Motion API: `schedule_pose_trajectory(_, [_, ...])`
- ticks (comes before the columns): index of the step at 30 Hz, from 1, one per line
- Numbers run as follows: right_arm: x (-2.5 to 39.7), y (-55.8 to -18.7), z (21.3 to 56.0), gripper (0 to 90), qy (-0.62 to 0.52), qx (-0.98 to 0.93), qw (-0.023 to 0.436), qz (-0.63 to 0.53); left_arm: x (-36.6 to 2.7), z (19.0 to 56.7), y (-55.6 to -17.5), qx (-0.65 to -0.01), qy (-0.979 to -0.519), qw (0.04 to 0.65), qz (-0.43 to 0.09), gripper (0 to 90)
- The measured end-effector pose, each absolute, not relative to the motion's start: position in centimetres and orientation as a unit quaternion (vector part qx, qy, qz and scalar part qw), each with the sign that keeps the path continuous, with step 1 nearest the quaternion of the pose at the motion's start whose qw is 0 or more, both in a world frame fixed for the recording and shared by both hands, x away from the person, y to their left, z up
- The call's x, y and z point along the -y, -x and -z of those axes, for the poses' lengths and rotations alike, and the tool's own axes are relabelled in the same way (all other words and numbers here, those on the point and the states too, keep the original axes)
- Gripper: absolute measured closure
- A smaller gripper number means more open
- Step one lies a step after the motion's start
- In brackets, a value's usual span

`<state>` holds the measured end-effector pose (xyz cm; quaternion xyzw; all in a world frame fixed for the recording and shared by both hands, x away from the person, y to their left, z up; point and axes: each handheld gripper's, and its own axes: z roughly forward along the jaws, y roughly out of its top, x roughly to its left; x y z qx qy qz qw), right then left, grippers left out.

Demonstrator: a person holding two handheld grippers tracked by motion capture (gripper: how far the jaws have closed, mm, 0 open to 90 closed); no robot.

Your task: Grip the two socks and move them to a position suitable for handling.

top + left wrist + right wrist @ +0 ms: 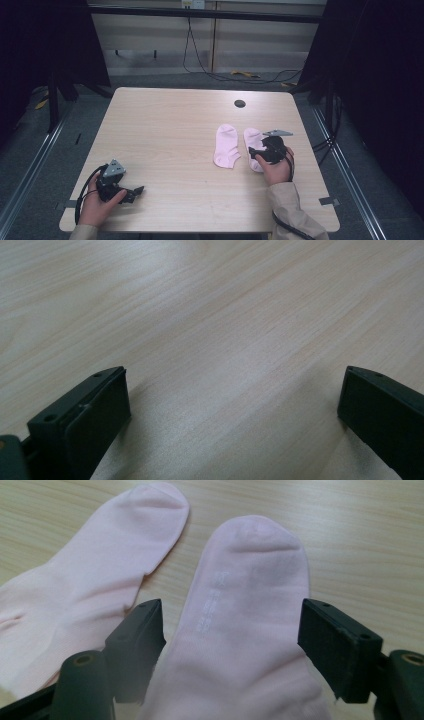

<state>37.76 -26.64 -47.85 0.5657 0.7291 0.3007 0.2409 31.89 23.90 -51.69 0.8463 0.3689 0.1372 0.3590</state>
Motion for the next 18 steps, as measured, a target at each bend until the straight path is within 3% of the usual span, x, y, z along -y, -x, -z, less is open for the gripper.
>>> schedule_pose_trajectory(9, [26.3, -39.5, 49.8, 31.0, -0.592, -0.716, 0.243, -0.278, -23.9, 51.7, -31.9, -0.368, -0.847, 0.359, -0.137, 0.0])
schedule_pose_trajectory(10, [26.2, -39.5, 49.8, 51.9, -0.586, -0.718, 0.25, -0.28, -23.9, 51.7, -31.9, -0.37, -0.846, 0.36, -0.137, 0.0])
schedule_pose_trajectory(11, [26.2, -39.4, 49.6, 61.7, -0.582, -0.722, 0.247, -0.282, -23.9, 51.7, -31.9, -0.368, -0.847, 0.359, -0.137, 0.0])
schedule_pose_trajectory(12, [26.2, -39.4, 49.6, 61.7, -0.582, -0.722, 0.247, -0.282, -23.9, 51.7, -31.9, -0.368, -0.847, 0.359, -0.137, 0.0])
schedule_pose_trajectory(13, [26.3, -39.3, 49.5, 72.6, -0.586, -0.719, 0.249, -0.278, -23.9, 51.7, -31.9, -0.368, -0.847, 0.359, -0.137, 0.0])
schedule_pose_trajectory(14, [26.3, -39.3, 49.5, 72.6, -0.586, -0.719, 0.249, -0.278, -23.9, 51.7, -31.9, -0.368, -0.847, 0.359, -0.137, 0.0])
schedule_pose_trajectory(15, [26.8, -39.3, 49.5, 81.6, -0.588, -0.716, 0.24, -0.29, -23.9, 51.7, -31.9, -0.368, -0.847, 0.359, -0.137, 0.0])
schedule_pose_trajectory(18, [27.3, -39.0, 49.3, 85.0, -0.584, -0.714, 0.238, -0.304, -23.9, 51.7, -31.9, -0.368, -0.847, 0.359, -0.137, 0.0])
